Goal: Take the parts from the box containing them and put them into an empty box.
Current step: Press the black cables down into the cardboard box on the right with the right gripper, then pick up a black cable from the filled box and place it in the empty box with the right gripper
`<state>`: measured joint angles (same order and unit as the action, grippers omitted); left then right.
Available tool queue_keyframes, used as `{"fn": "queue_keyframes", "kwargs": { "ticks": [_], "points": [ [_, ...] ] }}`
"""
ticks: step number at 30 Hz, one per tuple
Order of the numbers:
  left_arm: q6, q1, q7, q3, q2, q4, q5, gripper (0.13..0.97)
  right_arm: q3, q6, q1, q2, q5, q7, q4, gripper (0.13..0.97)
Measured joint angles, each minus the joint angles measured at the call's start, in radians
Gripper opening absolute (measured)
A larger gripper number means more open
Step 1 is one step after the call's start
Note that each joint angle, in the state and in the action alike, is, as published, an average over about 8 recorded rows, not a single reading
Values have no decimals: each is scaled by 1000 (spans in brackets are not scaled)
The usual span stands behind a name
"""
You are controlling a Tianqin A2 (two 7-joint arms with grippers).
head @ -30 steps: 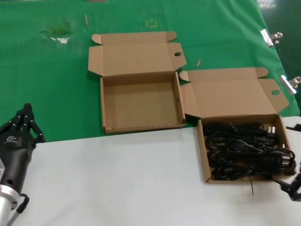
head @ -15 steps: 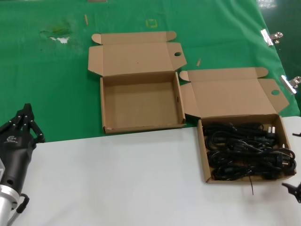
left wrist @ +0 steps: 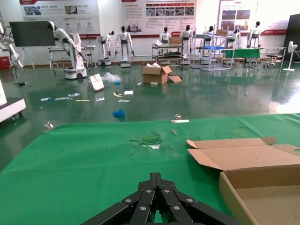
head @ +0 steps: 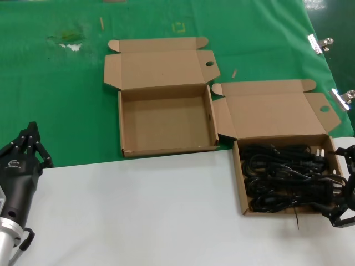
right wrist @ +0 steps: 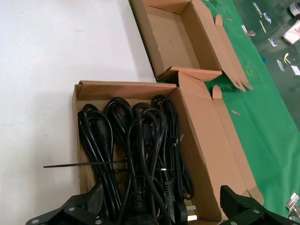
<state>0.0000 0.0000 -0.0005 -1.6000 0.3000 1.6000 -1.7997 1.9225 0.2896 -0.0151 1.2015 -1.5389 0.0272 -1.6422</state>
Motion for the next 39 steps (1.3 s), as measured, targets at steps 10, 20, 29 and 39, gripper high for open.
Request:
{"fn": "queue_keyframes", "kwargs": {
  "ticks": [10,20,29,39],
  "points": [
    [0,0,0,0,0,0,0,140,-57,49,-16,-68,68,9,17,755],
    [0,0,0,0,0,0,0,140,-90,93,-17,-132,101,-11,36,612],
    [0,0,0,0,0,0,0,140,-107,129,-9,-180,123,-30,58,412],
    [0,0,0,0,0,0,0,140,-122,154,1,-217,134,-53,82,246]
  ]
}}
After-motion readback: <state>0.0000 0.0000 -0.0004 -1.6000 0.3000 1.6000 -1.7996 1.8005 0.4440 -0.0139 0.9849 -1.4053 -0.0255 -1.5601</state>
